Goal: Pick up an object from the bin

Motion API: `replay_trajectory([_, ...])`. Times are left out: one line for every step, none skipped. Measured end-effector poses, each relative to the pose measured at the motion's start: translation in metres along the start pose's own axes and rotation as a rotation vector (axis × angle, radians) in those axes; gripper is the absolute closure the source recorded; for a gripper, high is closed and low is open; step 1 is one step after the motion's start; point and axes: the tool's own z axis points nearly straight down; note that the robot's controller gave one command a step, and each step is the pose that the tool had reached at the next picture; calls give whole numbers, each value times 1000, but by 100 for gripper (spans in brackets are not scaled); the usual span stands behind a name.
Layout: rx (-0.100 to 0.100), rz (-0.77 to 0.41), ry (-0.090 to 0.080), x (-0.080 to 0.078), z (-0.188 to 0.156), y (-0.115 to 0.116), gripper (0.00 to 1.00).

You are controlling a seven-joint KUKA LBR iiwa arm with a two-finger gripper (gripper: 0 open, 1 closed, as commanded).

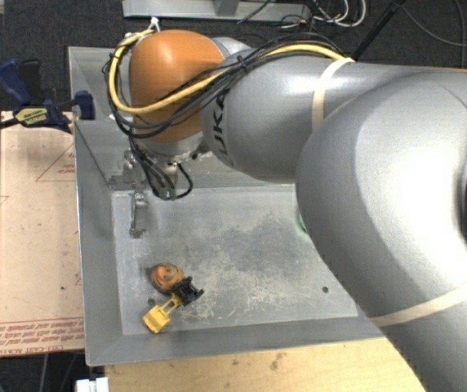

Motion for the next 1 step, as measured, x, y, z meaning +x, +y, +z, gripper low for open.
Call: replay_trajectory([-2,3,-8,-2,-6,-1,0])
